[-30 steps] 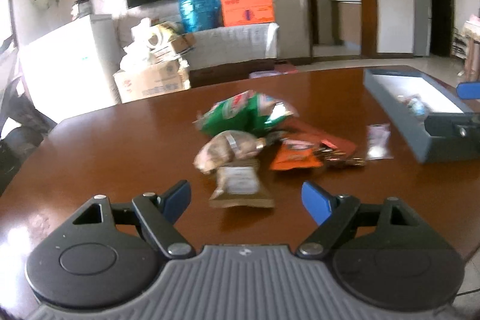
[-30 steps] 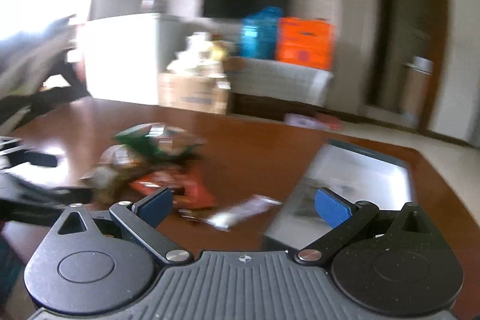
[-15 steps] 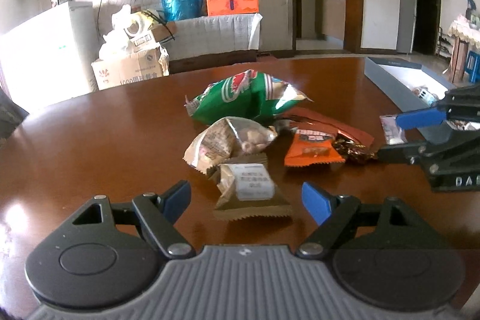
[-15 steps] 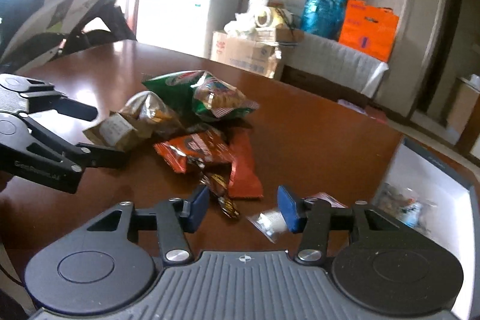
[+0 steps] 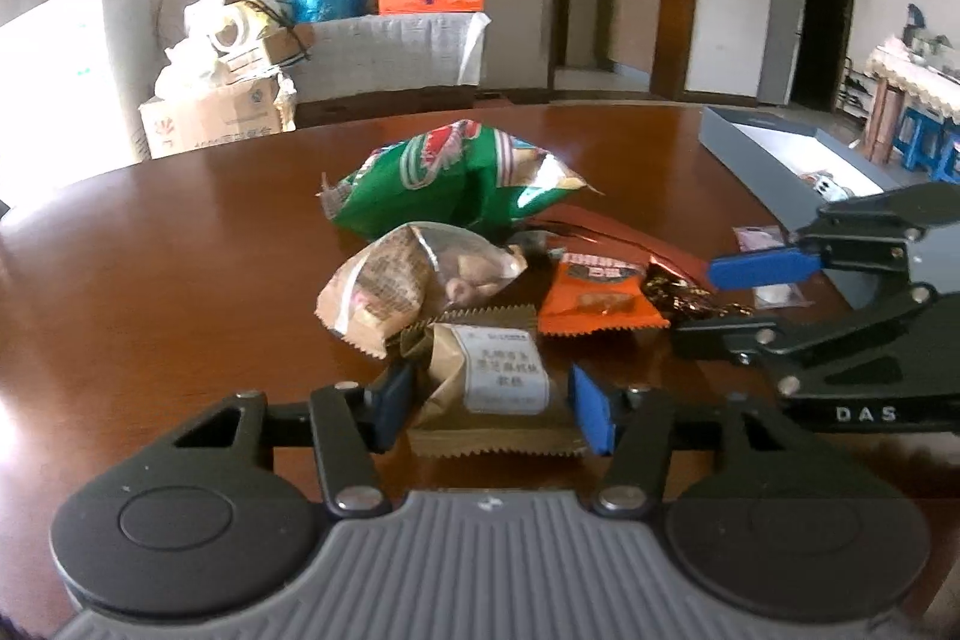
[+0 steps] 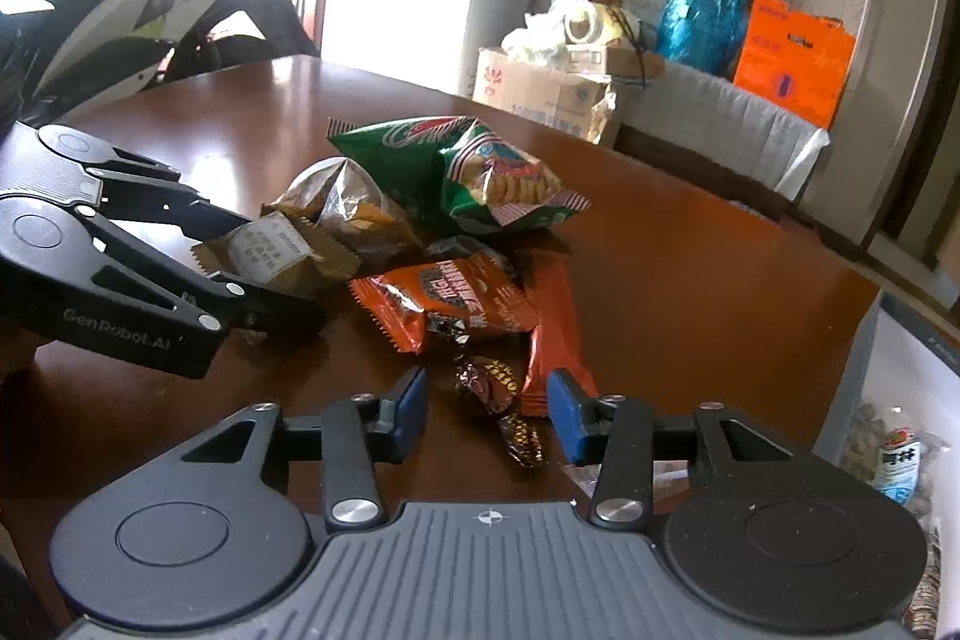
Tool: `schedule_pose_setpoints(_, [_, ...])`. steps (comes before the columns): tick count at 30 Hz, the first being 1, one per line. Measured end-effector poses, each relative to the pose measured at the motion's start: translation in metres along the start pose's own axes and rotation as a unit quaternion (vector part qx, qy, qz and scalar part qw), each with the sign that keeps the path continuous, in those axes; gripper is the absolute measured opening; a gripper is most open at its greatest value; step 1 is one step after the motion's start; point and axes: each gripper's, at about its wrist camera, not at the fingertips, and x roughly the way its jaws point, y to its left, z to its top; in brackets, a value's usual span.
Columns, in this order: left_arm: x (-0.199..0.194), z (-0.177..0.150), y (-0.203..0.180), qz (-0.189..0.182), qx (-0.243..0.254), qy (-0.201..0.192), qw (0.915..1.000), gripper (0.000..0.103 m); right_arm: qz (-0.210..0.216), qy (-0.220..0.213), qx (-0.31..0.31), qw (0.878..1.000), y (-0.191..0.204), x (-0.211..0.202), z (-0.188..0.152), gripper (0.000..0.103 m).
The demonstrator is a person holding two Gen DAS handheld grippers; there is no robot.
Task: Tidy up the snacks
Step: 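Grasp the beige labelled packet with the left tool while the right tool grasps brown chocolate candies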
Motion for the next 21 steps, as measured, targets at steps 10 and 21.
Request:
schedule_pose_setpoints(10, [0.0062, 0.0017, 0.0012, -0.005, -0.012, 0.0, 0.9999, 0.053, 0.014, -0.003, 0.019, 1.0, 0.0012, 0.0034, -0.0016, 0.042])
schedule_pose_setpoints(21, [0.0042, -0.0032, -0.0014, -0.003, -0.002, -0.001, 1.0, 0.049, 0.031, 0.005, 0.009, 0.999, 0.0041, -0.0046, -0.0003, 0.039])
